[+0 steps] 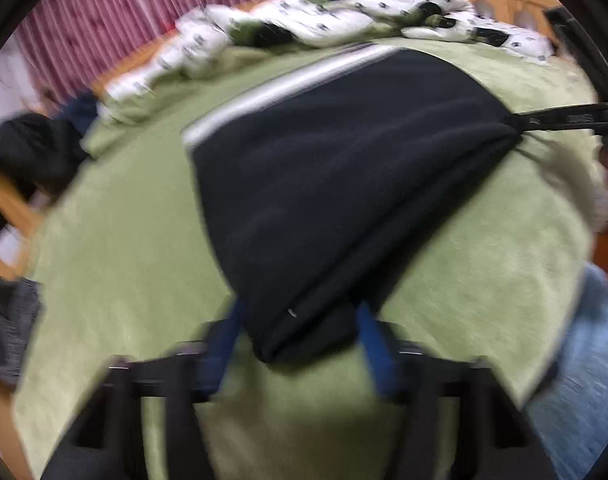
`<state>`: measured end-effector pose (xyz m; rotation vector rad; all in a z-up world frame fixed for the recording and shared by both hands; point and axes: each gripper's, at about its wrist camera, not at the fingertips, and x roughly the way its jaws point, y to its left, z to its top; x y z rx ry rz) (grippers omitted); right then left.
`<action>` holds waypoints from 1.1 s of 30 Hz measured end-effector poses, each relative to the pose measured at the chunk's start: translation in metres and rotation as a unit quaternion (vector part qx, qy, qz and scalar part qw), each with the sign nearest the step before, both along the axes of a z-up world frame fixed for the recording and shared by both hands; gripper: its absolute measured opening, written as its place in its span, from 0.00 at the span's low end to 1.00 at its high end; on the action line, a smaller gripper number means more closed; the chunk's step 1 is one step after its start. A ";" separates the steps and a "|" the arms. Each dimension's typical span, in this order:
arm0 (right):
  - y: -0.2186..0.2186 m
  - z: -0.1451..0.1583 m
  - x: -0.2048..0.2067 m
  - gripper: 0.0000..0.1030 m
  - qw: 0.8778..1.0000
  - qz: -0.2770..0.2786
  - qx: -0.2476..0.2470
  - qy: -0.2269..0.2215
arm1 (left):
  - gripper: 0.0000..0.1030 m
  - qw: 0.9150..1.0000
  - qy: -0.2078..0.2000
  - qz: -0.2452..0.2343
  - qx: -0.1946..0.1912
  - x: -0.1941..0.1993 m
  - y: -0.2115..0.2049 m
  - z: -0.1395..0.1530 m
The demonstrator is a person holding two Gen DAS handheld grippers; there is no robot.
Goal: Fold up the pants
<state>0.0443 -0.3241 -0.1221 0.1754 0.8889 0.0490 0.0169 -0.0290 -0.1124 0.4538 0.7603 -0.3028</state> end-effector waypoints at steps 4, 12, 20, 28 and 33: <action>0.001 -0.001 -0.003 0.46 1.000 -0.001 -0.001 -0.003 | 0.18 0.989 -0.011 0.052 -0.137 -0.005 0.032 0.017; 0.006 0.011 -0.007 0.47 0.998 0.029 -0.047 -0.016 | 0.32 0.986 0.041 0.052 -0.152 -0.022 0.053 0.007; 0.004 0.036 0.009 0.47 0.996 0.040 -0.015 -0.073 | 0.45 0.962 0.014 0.077 -0.260 0.003 0.071 0.053; 0.008 0.001 0.025 0.50 0.997 0.043 -0.038 -0.046 | 0.51 0.969 0.048 0.098 -0.221 0.034 0.035 -0.005; -0.002 0.001 0.021 0.50 0.997 0.073 -0.022 -0.023 | 0.52 0.966 0.075 0.076 -0.234 0.020 0.049 -0.003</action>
